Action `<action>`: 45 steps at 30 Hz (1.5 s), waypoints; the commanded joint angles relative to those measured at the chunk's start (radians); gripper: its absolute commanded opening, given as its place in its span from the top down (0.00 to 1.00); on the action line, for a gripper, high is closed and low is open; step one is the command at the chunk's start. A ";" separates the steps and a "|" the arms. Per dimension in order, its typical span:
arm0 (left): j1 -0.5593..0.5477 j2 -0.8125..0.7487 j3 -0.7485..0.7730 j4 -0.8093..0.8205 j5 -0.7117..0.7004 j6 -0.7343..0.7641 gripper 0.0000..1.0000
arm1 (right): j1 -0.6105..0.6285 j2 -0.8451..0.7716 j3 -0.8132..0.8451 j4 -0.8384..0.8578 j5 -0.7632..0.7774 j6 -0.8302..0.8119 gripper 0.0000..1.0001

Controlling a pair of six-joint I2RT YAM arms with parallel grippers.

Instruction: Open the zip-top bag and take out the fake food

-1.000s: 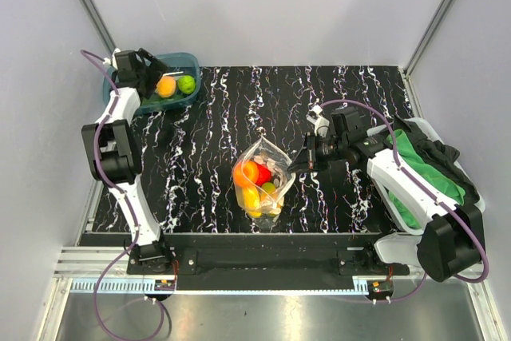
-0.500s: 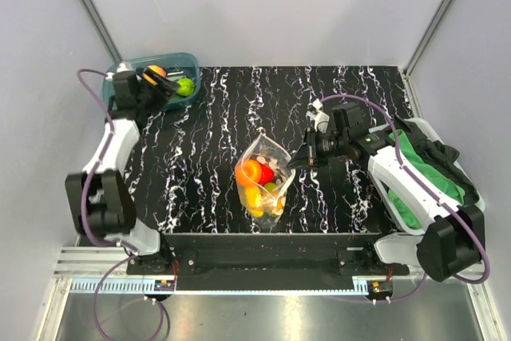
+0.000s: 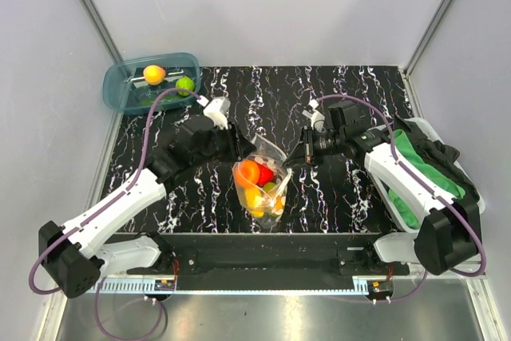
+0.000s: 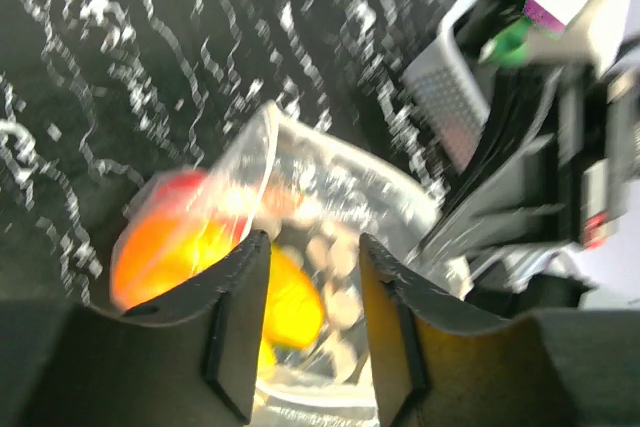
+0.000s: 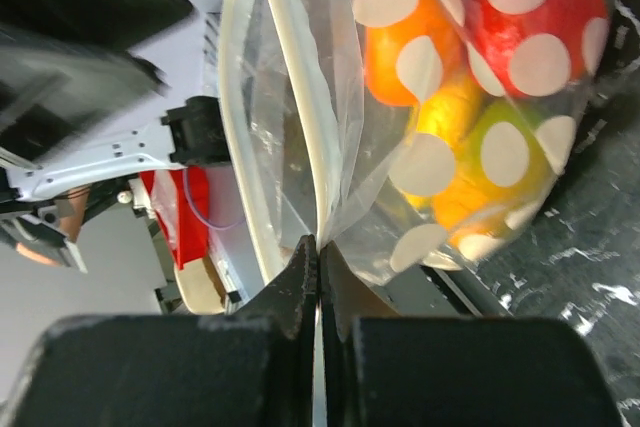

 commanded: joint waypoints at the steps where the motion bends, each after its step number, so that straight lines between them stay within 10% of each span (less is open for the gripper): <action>1: -0.064 -0.033 0.031 -0.091 -0.099 0.073 0.59 | 0.041 0.025 0.038 0.151 -0.068 0.103 1.00; 11: -0.089 -0.069 0.056 -0.249 -0.117 0.130 0.63 | 0.149 0.168 0.131 0.464 -0.122 0.376 1.00; 30: -0.090 0.186 0.054 -0.240 -0.185 0.097 0.62 | 0.166 0.168 0.021 0.544 -0.100 0.430 1.00; 45: -0.106 0.226 -0.023 -0.263 -0.318 0.067 0.33 | 0.147 0.148 -0.036 0.544 -0.105 0.413 1.00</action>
